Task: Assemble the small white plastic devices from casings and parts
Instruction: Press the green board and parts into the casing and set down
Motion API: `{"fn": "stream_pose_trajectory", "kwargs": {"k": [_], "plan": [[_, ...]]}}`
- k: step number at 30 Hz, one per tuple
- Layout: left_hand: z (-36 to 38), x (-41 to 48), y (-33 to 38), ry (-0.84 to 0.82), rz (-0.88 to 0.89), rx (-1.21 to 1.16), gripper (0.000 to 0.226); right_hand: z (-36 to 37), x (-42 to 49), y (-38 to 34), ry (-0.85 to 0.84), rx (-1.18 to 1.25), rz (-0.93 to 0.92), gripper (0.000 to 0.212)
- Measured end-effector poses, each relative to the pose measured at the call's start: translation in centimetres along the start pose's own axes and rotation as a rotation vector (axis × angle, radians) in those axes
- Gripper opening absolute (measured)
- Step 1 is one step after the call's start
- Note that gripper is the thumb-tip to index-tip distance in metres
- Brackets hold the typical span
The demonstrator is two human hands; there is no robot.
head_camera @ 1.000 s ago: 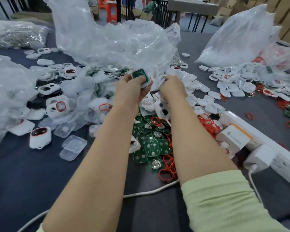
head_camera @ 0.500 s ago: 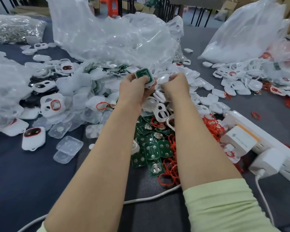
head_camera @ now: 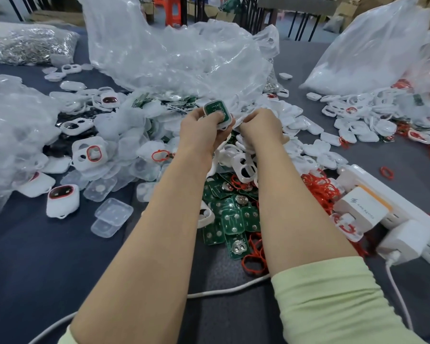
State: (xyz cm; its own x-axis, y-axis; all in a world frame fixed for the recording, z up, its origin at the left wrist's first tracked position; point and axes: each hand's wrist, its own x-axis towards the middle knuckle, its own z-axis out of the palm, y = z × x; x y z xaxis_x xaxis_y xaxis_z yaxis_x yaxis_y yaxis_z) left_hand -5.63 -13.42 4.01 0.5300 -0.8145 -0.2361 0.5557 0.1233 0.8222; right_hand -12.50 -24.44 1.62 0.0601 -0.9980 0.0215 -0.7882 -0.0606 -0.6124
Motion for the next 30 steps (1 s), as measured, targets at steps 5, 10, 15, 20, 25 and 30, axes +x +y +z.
{"fn": "stream_pose_trajectory", "kwargs": {"k": [5,10,15,20,25,30], "plan": [[0.2,0.5,-0.1,-0.002,0.008,0.018,0.025,-0.3,0.7,-0.1,-0.039,-0.047,-0.005,0.031],[0.4,1.1,-0.3,-0.006,0.003,0.014,0.021,-1.1,1.5,-0.2,-0.189,-0.085,-0.101,0.014],[0.4,1.2,-0.7,0.009,-0.016,0.012,0.019,-0.6,1.2,-0.7,-0.134,-0.09,-0.037,0.035],[0.0,1.2,-0.6,0.017,-0.007,0.046,0.025,-1.8,0.8,-0.4,0.049,0.09,-0.127,0.011],[-2.2,0.6,0.5,0.021,0.061,0.099,0.032,-4.1,-2.4,-0.2,-0.051,0.761,-0.169,0.03],[-5.4,-1.1,1.1,0.046,0.109,0.213,0.024,-2.3,-7.2,-1.4,-0.33,1.045,-0.178,0.017]]}}
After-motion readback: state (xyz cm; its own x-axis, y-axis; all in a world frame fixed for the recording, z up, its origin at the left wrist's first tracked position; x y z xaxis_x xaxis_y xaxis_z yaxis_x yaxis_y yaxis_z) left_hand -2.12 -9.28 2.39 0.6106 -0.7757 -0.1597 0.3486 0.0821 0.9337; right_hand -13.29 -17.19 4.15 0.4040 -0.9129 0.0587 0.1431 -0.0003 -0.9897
